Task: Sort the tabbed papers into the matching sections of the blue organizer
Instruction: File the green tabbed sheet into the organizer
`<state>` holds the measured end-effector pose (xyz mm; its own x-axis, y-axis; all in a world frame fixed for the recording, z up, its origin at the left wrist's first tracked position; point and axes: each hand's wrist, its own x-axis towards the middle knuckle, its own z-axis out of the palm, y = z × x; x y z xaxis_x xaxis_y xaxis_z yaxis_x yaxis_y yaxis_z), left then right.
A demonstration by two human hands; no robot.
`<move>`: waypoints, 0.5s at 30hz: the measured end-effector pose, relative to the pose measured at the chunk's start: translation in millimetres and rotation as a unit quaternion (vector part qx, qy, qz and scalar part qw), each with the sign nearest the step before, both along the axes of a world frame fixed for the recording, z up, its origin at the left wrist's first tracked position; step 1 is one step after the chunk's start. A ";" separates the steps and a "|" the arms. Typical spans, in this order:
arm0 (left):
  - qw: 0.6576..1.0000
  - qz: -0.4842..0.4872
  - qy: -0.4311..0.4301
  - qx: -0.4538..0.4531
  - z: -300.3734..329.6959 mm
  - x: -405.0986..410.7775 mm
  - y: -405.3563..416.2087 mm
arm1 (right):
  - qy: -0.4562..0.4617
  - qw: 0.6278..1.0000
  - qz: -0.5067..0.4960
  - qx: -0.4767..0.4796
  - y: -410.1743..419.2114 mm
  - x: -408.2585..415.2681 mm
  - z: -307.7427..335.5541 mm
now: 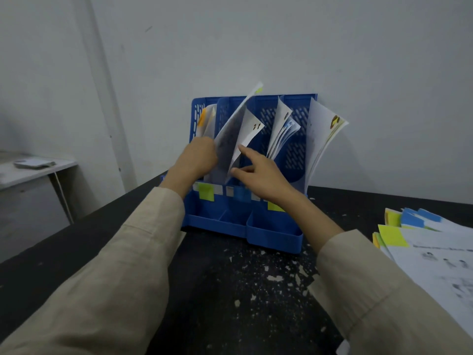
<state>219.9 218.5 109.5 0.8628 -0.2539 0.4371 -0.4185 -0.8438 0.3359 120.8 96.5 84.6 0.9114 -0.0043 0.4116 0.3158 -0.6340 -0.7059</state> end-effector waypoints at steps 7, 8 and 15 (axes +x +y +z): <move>0.987 -0.118 0.106 -0.036 -29.1 -5.3 2.1 | 0.002 1.000 -0.002 0.005 2.8 1.2 -0.7; 0.984 -0.131 0.116 -0.035 -31.8 -5.3 0.8 | 0.002 1.000 -0.003 0.005 2.5 1.4 -0.3; 0.978 -0.114 0.172 -0.032 -21.6 7.4 2.2 | -0.007 1.000 0.000 0.005 0.5 2.5 -0.9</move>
